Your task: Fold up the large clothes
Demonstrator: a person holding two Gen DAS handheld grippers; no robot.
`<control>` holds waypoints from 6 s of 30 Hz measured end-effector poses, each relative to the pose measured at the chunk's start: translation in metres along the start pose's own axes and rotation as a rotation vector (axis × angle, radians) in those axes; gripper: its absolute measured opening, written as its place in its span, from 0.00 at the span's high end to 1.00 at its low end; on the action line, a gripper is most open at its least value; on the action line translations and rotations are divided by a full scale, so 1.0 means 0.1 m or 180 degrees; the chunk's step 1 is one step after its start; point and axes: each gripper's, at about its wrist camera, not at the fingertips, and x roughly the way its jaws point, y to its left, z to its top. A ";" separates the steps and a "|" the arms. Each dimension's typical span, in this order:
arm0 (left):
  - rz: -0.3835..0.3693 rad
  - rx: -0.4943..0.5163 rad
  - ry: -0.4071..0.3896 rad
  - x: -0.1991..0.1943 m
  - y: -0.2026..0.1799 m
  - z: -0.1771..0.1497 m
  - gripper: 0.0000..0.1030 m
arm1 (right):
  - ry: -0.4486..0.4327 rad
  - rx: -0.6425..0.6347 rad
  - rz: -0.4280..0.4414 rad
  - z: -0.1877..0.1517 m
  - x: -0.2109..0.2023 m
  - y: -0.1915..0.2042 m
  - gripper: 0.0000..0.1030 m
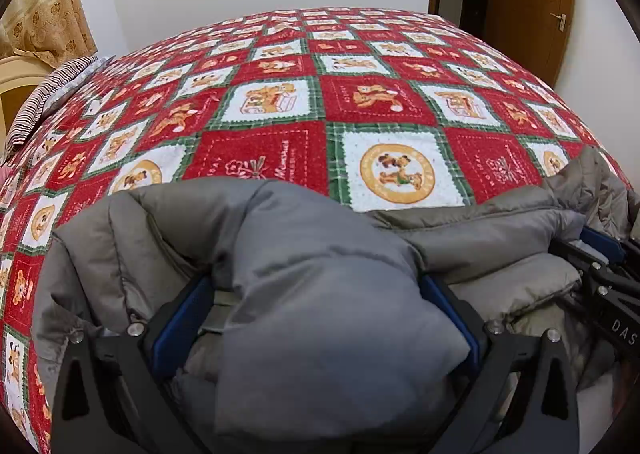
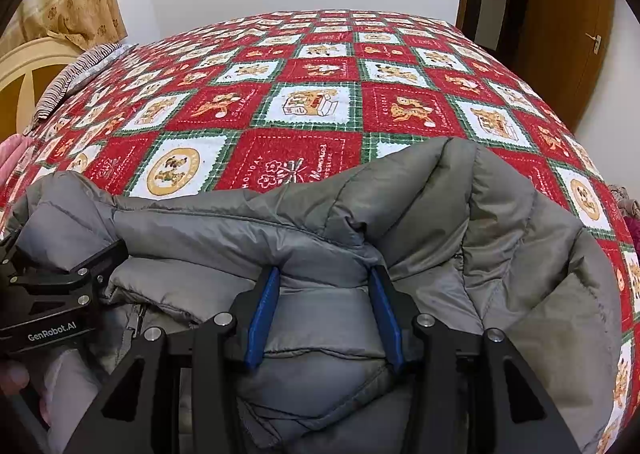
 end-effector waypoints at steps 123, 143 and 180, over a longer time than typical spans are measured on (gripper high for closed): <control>0.0057 0.0026 -0.0910 -2.38 1.14 -1.60 0.04 | -0.0679 0.1248 0.0598 -1.61 -2.52 -1.60 0.92; 0.0760 -0.0124 -0.1692 -2.78 0.82 -1.80 0.00 | -0.1518 0.1180 0.0541 -1.37 -2.46 -1.34 0.12; 0.0925 -0.0239 -0.0426 -1.34 0.40 -1.46 0.00 | -0.0569 -0.0029 -0.0337 -1.61 -1.57 -0.11 0.11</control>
